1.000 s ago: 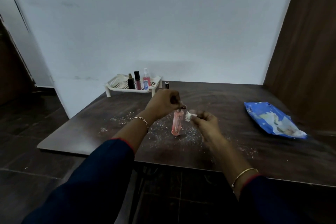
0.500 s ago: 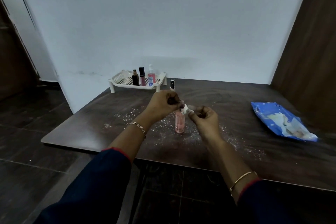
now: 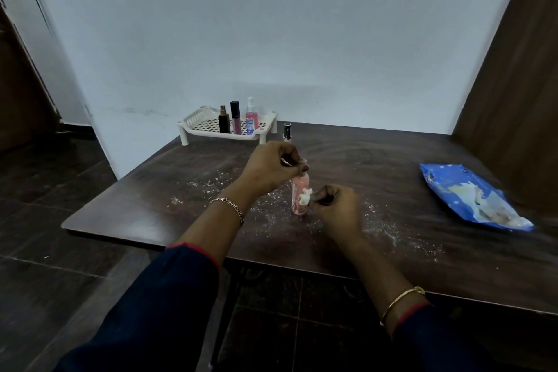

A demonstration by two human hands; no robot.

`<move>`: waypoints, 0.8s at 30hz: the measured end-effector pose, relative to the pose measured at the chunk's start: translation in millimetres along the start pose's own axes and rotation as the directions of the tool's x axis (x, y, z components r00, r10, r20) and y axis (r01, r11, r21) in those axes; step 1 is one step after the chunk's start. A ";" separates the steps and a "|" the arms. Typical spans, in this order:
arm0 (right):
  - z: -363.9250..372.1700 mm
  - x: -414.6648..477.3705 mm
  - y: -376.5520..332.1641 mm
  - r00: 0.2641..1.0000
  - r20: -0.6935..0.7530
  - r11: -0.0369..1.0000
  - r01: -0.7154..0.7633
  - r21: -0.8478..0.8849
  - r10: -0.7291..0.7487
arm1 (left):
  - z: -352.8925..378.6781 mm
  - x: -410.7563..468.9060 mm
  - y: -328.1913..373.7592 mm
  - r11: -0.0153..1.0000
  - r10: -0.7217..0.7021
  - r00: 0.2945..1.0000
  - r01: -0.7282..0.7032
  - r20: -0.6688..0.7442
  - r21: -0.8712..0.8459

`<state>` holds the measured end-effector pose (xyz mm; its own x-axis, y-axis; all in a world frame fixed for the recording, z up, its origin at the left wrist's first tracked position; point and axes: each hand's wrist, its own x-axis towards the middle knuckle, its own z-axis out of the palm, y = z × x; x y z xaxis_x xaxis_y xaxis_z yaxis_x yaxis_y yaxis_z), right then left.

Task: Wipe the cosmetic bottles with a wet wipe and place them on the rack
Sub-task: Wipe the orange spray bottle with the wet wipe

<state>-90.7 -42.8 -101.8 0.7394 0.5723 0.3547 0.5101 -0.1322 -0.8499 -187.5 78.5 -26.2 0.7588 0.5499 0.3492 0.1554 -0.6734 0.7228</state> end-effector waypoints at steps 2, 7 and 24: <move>-0.2 -4.8 3.2 0.999 0.032 0.986 -0.006 -0.169 0.011 | -0.5 -0.1 0.6 1.000 0.005 1.000 -0.006 0.007 0.020; -1.2 -4.0 -1.1 0.993 0.111 0.940 0.008 -0.340 0.032 | -0.2 -0.1 4.4 0.998 0.019 1.000 -0.018 -0.002 0.066; -0.6 -11.2 -1.8 0.992 0.050 0.978 -0.109 -0.180 0.120 | 1.6 -2.2 4.0 0.998 -0.010 0.999 0.012 -0.033 0.066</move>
<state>-99.7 -49.4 -104.0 0.7721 0.5923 0.2302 0.4970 -0.3372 -0.7996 -187.5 73.8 -24.9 0.7357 0.5724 0.3619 0.2055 -0.6979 0.6860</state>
